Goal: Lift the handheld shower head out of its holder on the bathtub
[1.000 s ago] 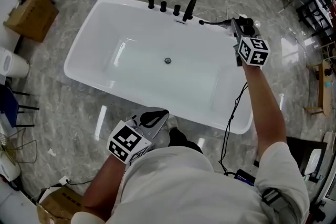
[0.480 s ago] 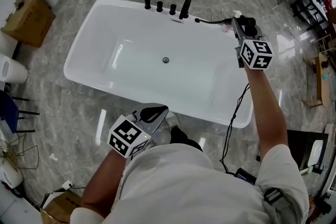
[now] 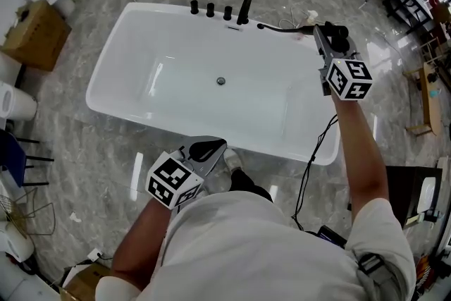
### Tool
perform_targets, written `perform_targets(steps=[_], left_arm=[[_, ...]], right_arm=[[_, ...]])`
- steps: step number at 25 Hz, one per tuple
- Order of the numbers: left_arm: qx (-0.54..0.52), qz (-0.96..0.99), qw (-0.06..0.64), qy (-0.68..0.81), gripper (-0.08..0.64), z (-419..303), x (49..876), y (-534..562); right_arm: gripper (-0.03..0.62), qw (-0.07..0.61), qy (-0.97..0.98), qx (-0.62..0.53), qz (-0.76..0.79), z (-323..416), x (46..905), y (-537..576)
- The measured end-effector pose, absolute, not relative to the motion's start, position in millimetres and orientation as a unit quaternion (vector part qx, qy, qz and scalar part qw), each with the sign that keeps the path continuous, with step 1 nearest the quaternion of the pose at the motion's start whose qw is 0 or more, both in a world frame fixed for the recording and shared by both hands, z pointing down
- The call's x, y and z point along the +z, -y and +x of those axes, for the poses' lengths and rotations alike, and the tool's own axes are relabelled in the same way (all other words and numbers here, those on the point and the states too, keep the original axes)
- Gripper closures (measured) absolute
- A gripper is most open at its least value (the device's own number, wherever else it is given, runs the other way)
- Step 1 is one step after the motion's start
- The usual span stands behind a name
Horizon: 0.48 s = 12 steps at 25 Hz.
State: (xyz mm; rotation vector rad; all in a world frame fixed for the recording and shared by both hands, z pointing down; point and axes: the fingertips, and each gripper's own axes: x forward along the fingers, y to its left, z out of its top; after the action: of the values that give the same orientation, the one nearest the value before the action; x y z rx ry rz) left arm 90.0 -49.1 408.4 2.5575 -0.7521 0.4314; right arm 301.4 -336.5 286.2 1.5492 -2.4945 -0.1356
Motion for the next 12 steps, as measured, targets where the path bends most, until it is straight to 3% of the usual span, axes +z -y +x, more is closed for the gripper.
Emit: perform_targets(steps=[12], left_arm=[[0.154,0.931,0.208,0.258,0.554,87.1,399.3,24.3]], right_arm=[[0.446,0.078,0.841,-0.067,0.532,301.4,245.6,283.3]])
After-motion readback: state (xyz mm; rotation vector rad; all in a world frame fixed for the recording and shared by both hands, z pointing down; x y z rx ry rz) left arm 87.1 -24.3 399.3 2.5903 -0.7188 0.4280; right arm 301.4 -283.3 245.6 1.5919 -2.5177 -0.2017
